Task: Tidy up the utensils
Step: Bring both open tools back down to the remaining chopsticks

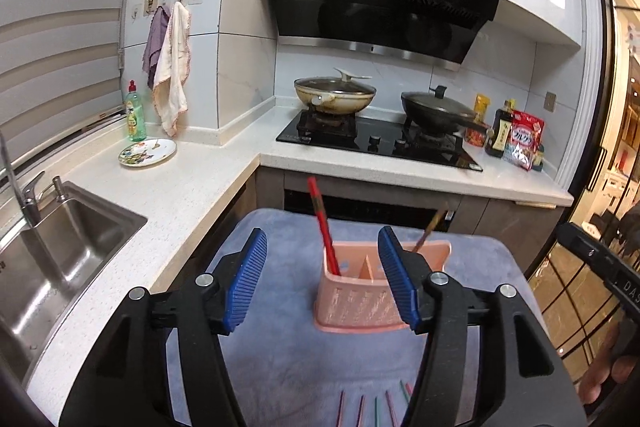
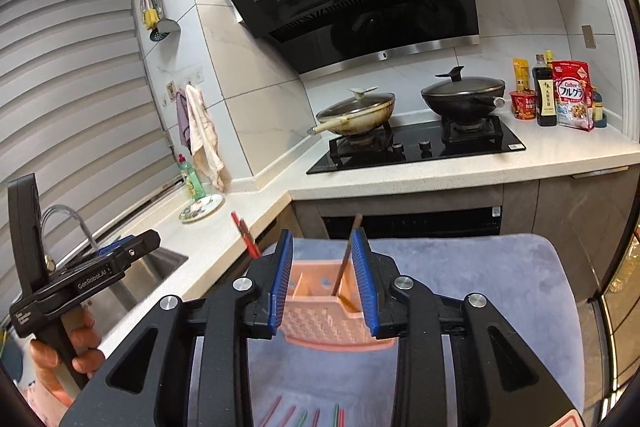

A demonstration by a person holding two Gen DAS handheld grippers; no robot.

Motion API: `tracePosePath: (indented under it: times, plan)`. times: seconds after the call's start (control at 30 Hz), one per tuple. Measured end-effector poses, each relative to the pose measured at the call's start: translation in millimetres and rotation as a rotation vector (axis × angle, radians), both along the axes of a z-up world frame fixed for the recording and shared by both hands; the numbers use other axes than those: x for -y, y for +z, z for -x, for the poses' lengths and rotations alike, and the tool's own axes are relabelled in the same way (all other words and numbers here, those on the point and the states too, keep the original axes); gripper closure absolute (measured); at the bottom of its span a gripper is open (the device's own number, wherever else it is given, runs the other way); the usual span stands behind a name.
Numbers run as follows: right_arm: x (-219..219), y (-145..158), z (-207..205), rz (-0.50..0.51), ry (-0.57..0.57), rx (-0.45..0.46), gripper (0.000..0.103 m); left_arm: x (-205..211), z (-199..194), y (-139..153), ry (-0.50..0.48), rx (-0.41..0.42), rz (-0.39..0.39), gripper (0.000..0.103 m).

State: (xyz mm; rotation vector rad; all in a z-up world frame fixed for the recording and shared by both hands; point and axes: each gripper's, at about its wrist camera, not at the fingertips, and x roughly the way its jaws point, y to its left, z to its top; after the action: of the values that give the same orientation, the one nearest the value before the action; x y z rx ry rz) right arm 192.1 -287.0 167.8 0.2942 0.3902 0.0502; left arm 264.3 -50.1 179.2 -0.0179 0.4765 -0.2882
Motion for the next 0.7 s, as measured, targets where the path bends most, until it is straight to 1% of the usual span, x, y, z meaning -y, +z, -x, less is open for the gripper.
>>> tracePosePath:
  times: [0.1, 0.2, 0.3, 0.53, 0.67, 0.7]
  plan:
    - [-2, -13, 24, 0.007, 0.009, -0.034, 0.073, -9, 24, -14, -0.009, -0.018, -0.018, 0.048]
    - [-10, -33, 56, 0.048, 0.007, -0.075, 0.073, -20, 47, -33, -0.006, -0.045, -0.033, 0.048]
    - [-16, -56, 77, 0.063, 0.009, -0.123, 0.073, -30, 68, -55, 0.006, -0.079, -0.051, 0.048]
    - [-31, -121, 130, 0.056, 0.014, -0.251, 0.073, -49, 111, -105, 0.023, -0.161, -0.087, 0.048]
    - [-45, -155, 153, 0.090, 0.014, -0.309, 0.073, -54, 131, -135, 0.030, -0.210, -0.095, 0.048]
    - [-46, -159, 156, 0.092, 0.015, -0.316, 0.073, -56, 135, -141, 0.028, -0.224, -0.094, 0.048]
